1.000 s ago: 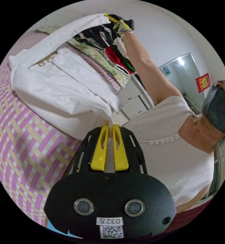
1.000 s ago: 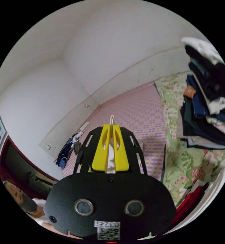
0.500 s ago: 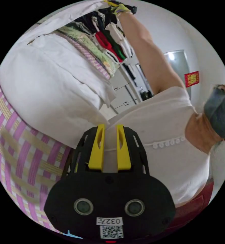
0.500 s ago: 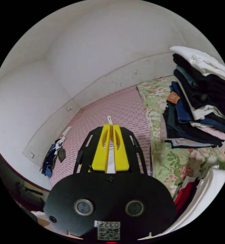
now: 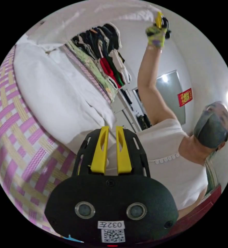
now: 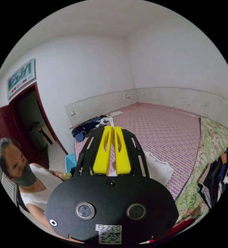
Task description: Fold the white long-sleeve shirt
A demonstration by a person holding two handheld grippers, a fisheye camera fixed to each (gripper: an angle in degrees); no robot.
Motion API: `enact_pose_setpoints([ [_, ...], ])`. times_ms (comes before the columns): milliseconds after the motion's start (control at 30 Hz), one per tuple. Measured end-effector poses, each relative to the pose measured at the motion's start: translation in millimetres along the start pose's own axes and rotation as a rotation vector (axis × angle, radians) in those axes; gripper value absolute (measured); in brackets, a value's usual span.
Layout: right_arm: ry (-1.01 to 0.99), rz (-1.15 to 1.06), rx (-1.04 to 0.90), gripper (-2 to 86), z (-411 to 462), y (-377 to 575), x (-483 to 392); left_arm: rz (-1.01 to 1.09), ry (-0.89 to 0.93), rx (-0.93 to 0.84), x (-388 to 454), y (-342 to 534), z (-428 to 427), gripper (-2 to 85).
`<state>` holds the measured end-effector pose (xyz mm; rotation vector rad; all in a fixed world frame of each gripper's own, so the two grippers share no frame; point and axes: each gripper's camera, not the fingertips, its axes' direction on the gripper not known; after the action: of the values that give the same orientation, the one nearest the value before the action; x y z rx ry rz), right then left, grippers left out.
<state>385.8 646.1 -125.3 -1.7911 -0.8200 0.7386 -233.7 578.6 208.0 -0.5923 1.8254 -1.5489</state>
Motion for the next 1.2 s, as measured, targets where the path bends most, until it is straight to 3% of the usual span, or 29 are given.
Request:
enact_pose_setpoints([
  [167, 0.044, -0.064, -0.020, -0.7, -17.6, 62.6, -70.0, -0.060, -0.065, 0.128, -9.9, -72.7, -70.9, 2.6],
  [300, 0.165, -0.033, -0.014, -0.7, -33.9, 105.9, -90.6, -0.189, -0.170, 0.238, -57.6, -187.3, -131.8, 2.5],
  [433, 0.276, 0.062, 0.096, -0.7, -69.2, 137.6, -80.0, -0.332, -0.159, 0.331, -110.6, -290.0, -161.6, 1.8],
  [633, 0.368, 0.256, 0.234, -0.7, -122.9, 161.9, -8.8, -0.324, -0.146, 0.409, -111.7, -410.6, -160.6, -0.8],
  [800, 0.502, 0.486, 0.306, -0.8, -143.3, 183.5, 93.1, -0.406, -0.330, 0.289, -117.0, -512.3, -137.2, -1.5],
  [900, 0.576, 0.590, 0.323, -0.8, -149.7, 195.6, 137.7, -0.364, -0.267, 0.338, -109.2, -543.6, -134.6, -1.5],
  [1200, 0.509, 0.600, 0.339, -0.7, -144.1, 202.8, 173.6, -0.334, -0.546, 0.165, -67.1, -623.5, -97.3, -0.9],
])
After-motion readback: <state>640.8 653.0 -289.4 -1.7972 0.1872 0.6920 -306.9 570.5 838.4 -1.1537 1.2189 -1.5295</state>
